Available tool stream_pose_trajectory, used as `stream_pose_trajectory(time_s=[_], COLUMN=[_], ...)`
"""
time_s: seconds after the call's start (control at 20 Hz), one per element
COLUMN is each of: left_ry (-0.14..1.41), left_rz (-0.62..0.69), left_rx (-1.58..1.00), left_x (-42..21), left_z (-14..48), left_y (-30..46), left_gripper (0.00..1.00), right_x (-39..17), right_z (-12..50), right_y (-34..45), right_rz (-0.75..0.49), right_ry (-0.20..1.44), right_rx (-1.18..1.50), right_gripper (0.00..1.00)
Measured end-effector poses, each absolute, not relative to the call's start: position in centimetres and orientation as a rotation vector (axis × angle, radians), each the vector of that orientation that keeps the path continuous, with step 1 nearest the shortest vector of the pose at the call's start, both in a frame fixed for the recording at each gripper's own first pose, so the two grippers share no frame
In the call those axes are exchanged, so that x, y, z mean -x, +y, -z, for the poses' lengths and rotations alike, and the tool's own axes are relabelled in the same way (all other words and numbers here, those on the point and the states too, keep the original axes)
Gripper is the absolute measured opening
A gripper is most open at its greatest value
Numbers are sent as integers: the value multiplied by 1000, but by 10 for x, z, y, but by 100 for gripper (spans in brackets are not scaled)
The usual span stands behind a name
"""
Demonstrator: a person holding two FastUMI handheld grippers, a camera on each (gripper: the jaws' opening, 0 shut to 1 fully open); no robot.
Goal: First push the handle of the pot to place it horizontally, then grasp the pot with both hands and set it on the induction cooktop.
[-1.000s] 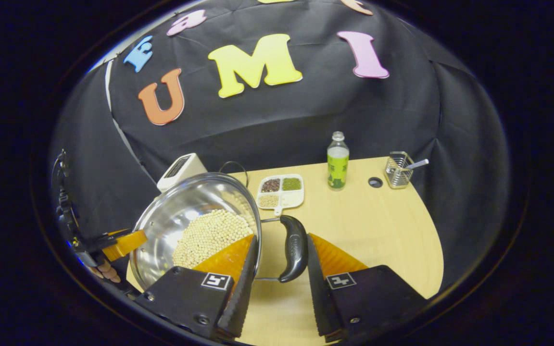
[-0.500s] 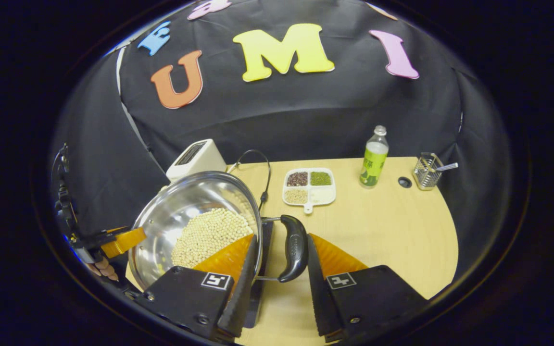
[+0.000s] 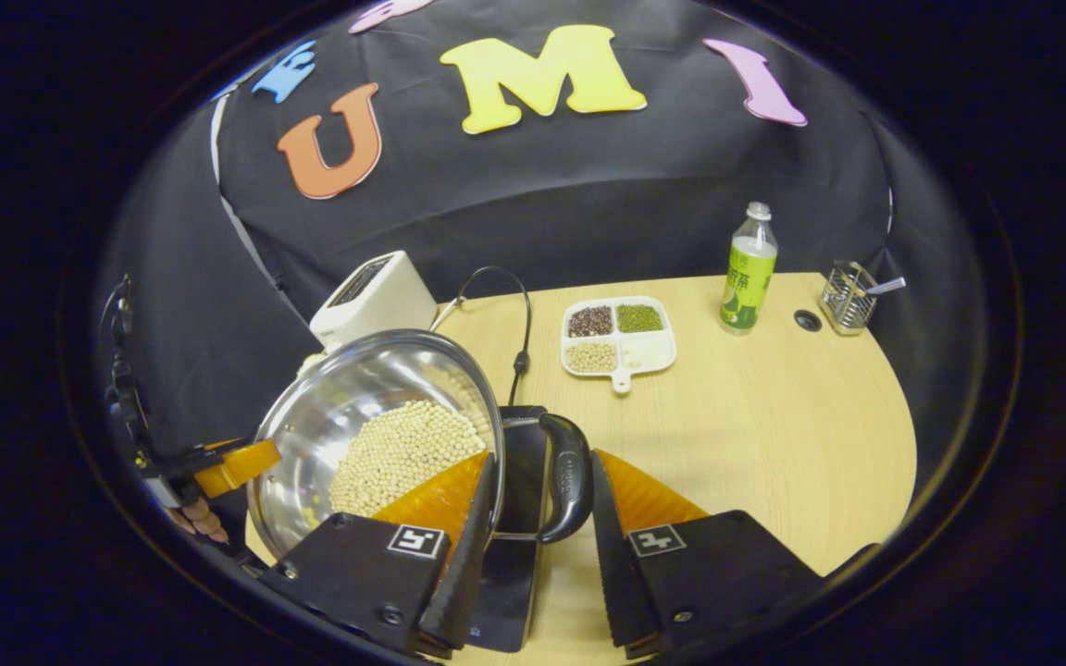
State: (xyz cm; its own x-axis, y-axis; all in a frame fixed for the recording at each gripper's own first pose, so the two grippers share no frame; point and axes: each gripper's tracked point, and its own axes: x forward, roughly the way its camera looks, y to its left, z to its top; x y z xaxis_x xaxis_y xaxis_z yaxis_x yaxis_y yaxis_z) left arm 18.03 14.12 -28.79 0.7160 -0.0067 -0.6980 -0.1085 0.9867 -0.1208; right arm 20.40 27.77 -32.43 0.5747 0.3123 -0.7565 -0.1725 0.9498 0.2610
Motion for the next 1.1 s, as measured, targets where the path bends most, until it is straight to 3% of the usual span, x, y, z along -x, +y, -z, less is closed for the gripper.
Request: stream_pose_trajectory(time_s=[0.4,0.45,0.5,0.6,0.65,0.7,0.75,0.8,0.85,0.9,1.1], left_ry=[824,751,769,746,753,737,738,725,726,717,703], left_rz=[-81,-88,-85,-88,-88,-87,-86,-85,-82,-80,-66], left_rx=[194,180,165,174,191,201,200,194,187,180,177], left_x=[-175,-184,-181,-180,-177,-179,-178,-179,-178,-178,-180], left_z=[293,274,282,283,284,284,286,285,285,284,286], left_y=[140,143,144,144,143,143,142,143,143,143,142], left_gripper=[52,52,47,53,62,43,52,43,43,55,59], right_x=[-204,-202,-202,-204,-205,-205,-207,-207,-209,-209,-207], right_z=[368,370,376,376,378,378,378,378,378,379,381], right_y=[289,285,289,288,288,288,289,289,290,290,289], right_rz=[-307,-306,-318,-332,-333,-334,-337,-344,-353,-364,-371], right_ry=[933,934,928,906,901,891,879,866,855,843,843], right_rx=[-163,-155,-162,-164,-172,-183,-192,-196,-194,-182,-147], right_gripper=[57,58,57,58,59,59,60,60,61,62,67])
